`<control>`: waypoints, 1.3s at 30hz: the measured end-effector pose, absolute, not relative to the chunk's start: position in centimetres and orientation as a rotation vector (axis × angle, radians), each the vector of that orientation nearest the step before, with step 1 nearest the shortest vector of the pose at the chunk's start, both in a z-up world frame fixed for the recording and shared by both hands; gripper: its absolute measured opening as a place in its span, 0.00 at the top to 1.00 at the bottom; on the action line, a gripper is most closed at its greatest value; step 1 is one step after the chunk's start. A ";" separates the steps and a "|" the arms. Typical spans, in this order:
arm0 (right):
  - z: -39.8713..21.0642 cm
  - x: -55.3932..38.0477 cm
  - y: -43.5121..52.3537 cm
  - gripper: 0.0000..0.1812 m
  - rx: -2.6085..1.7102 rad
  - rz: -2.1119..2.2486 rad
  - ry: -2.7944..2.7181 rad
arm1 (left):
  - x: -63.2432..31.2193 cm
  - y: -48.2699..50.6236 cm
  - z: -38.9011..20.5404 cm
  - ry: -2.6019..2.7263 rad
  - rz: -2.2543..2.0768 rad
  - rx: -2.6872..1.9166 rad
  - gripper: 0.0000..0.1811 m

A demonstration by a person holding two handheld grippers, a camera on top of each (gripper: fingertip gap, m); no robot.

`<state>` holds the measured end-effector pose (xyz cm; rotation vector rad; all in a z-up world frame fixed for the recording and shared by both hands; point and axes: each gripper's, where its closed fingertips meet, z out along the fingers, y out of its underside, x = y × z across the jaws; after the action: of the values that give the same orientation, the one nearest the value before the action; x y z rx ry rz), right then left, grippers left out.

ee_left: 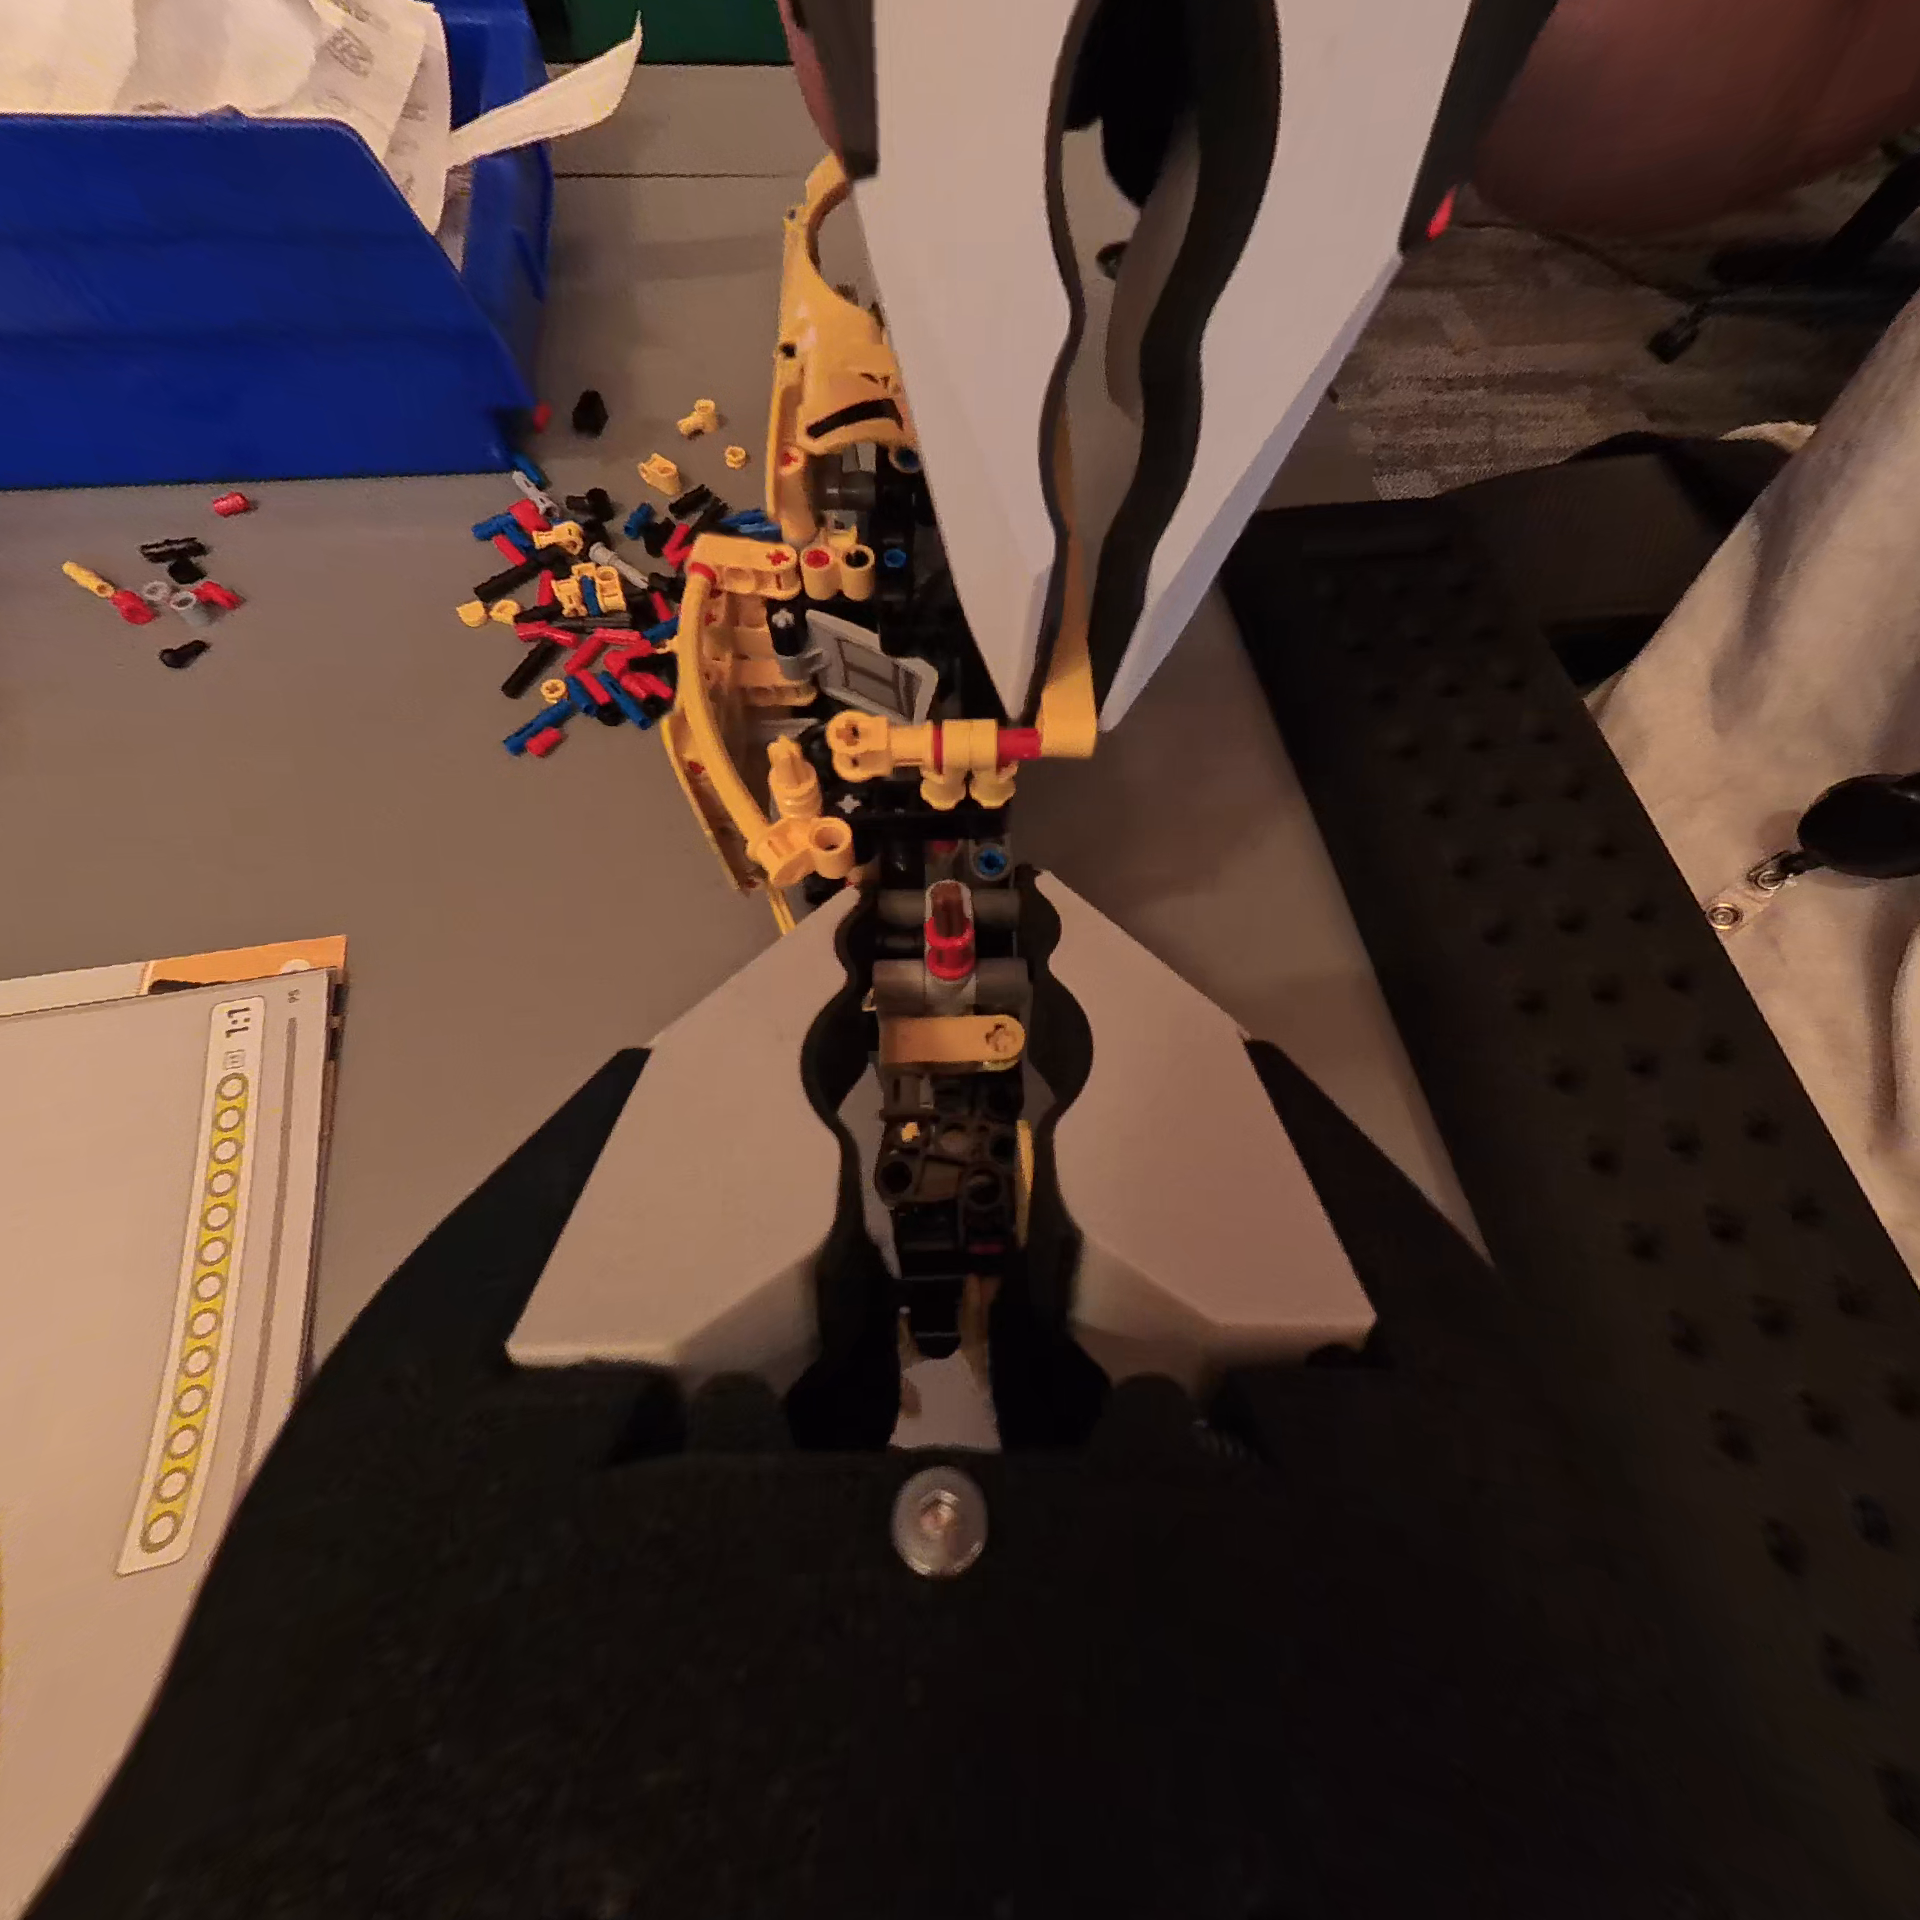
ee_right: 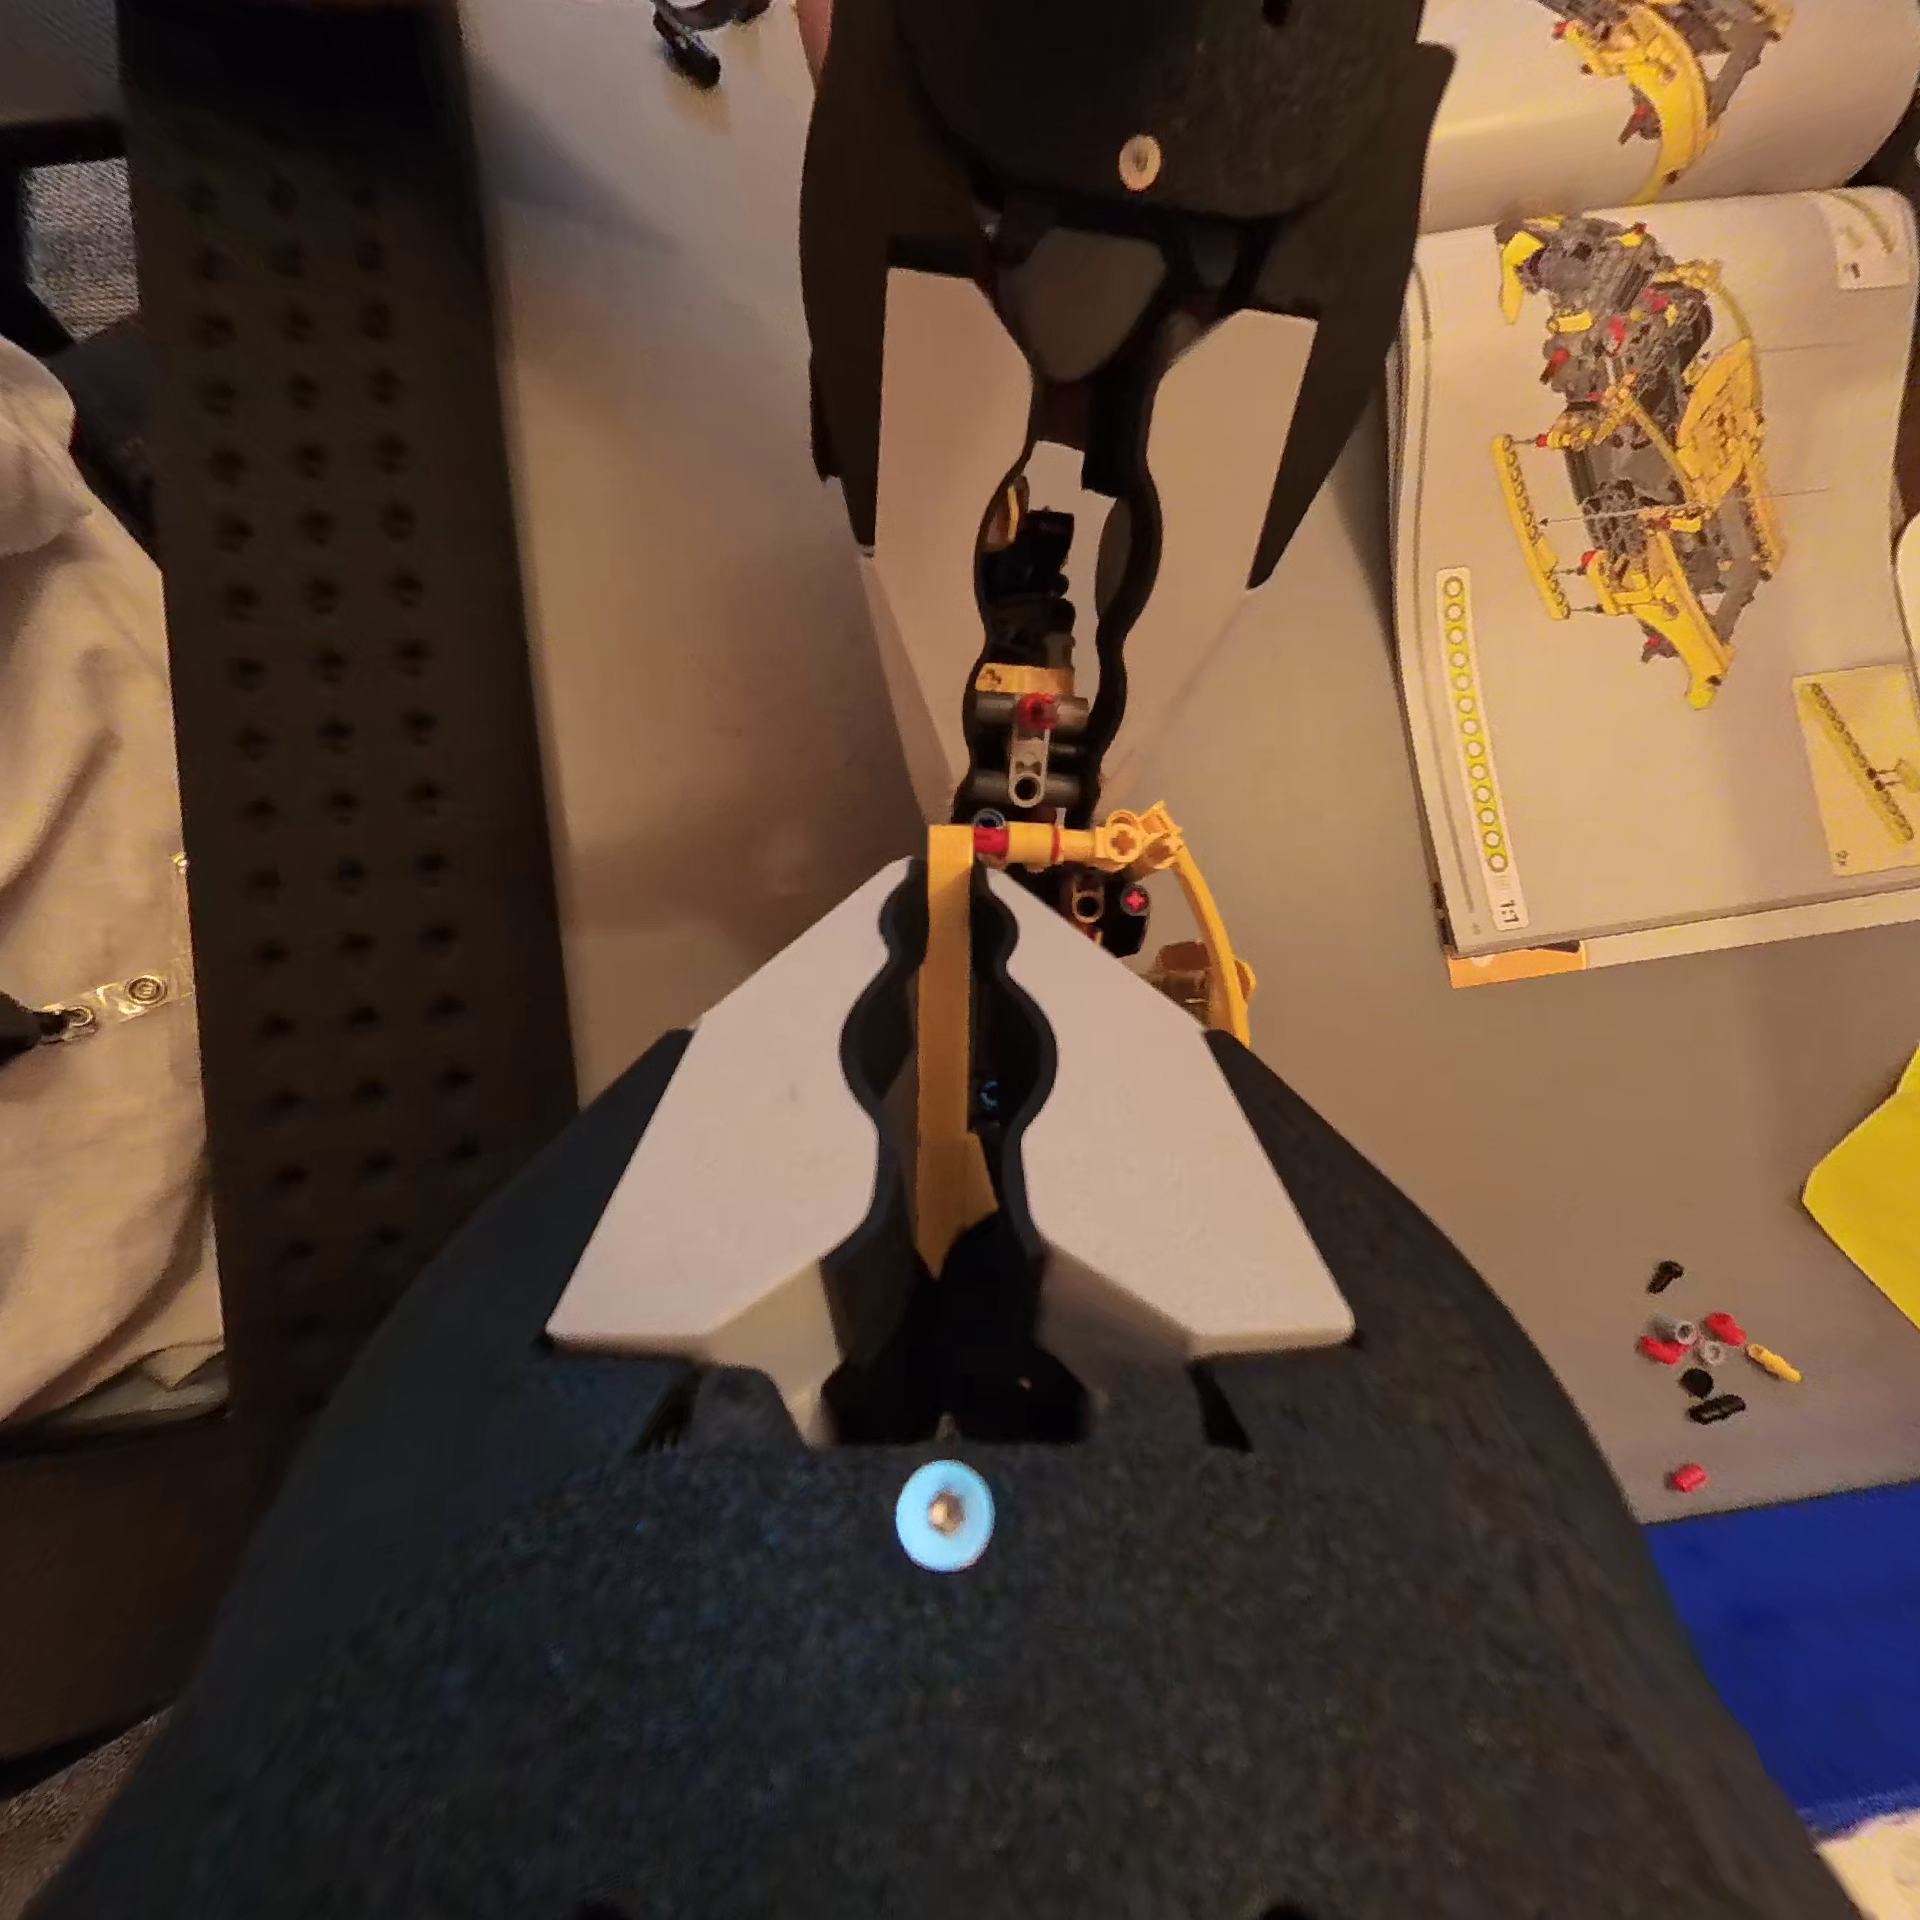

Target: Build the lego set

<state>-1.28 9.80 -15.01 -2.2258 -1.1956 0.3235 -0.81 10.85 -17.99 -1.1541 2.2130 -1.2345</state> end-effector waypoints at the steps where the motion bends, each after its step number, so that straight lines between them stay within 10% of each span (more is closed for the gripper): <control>1: -15.0 -1.3 9.8 0.97 -2.230 0.327 -1.195 | -0.8 10.8 -18.0 2.217 -1.234 -1.149 0.86; 33: -15.1 -1.4 9.3 0.97 -2.271 0.448 -1.073 | -1.0 10.2 -18.1 2.231 -1.132 -1.097 0.86; 39: -15.3 -1.2 9.2 0.97 -2.279 0.401 -1.082 | -1.2 10.7 -16.2 2.182 -1.092 -1.056 0.70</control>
<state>-1.22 9.17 -15.30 -2.2789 -1.0823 0.4009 -1.15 10.74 -16.21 -1.0560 2.1820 -1.0915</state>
